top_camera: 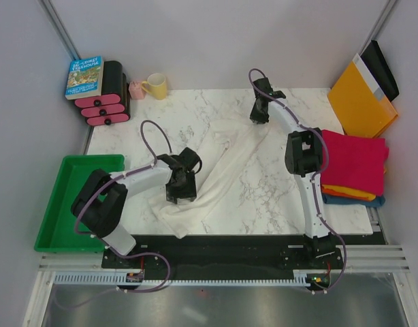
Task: Fold and stack the t-shirts
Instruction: Rotate the tshirt 90 degrees
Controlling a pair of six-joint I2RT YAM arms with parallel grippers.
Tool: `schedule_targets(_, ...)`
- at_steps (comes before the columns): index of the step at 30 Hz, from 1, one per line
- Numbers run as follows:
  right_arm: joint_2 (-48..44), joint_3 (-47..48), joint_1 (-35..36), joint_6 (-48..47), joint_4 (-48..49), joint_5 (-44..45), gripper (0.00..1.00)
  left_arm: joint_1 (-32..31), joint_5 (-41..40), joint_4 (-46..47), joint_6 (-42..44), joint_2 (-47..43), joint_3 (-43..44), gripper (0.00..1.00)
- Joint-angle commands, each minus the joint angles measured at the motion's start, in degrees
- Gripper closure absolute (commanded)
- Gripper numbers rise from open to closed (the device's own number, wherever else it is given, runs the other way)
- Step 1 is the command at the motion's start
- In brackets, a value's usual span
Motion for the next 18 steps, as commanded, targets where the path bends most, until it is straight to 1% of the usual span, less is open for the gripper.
schedule_targets(1,-1.40,5.66,-1.67,-2.16,1.63,1.35,0.69,-4.57,-4.42,-8.10,-3.78,-7.76,-1.70,0.29)
schedule_targets(2,-2.81,3.91,-1.50,-2.51,2.25,0.65,0.68,-4.66,-5.83,-7.40,-3.88,-9.89,-1.70,0.27)
schedule_targets(3,-5.95,3.20,-1.15,-2.86,2.70,0.82,0.68,-4.75,-9.06,-5.65,-3.71,-12.44,-1.53,0.25)
schedule_targets(4,-7.55,2.50,-0.88,-3.21,3.05,0.99,0.68,-4.66,-10.66,-4.59,-3.27,-16.73,-1.35,0.22)
schedule_targets(5,-9.31,0.05,-0.18,-3.65,3.49,0.65,0.67,-4.66,-12.16,-3.45,-2.83,-18.94,-1.09,0.21)
schedule_targets(6,-13.15,-1.63,0.26,-3.83,4.01,0.21,0.66,-4.57,-14.78,-2.22,-2.13,-20.62,-0.48,0.18)
schedule_targets(7,-15.28,-3.47,0.61,-3.83,5.41,-0.41,0.66,-4.49,-15.94,-0.47,-1.69,-22.12,-0.21,0.10)
schedule_targets(8,-17.39,-7.66,1.83,-4.35,6.12,-0.59,0.65,-4.31,-16.82,0.94,-0.90,-24.13,0.31,0.06)
schedule_targets(9,-21.76,-10.14,2.89,-4.71,7.09,-1.63,0.65,-3.96,-17.53,2.26,1.63,-24.67,0.67,0.03)
schedule_targets(10,-23.98,-12.95,4.12,-5.32,9.10,-2.25,0.65,-3.96,-17.88,4.71,2.96,-24.85,0.84,0.01)
schedule_targets(11,-28.27,-18.55,7.09,-5.50,9.81,-1.91,0.64,-3.70,-18.23,5.52,4.45,-24.07,1.54,0.02)
schedule_targets(12,-30.40,-21.56,8.86,-6.11,10.69,-0.51,0.64,-3.52,-19.37,5.53,6.64,-22.85,2.24,0.02)
schedule_targets(13,-32.25,-27.77,12.18,-6.29,12.61,0.02,0.64,-3.26,-19.90,4.31,7.27,-21.44,3.21,0.03)
schedule_targets(14,-35.66,-30.62,13.61,-6.20,13.24,0.29,0.64,-2.56,-20.34,3.51,7.54,-17.95,4.87,0.04)
schedule_targets(17,-40.77,-41.87,17.31,-3.66,15.18,-0.67,0.67,-0.19,-20.17,0.88,7.37,-13.36,5.94,0.06)
schedule_targets(18,-41.92,-44.51,17.92,-3.22,16.66,-1.20,0.68,0.60,-18.43,0.70,6.67,-11.51,5.77,0.07)
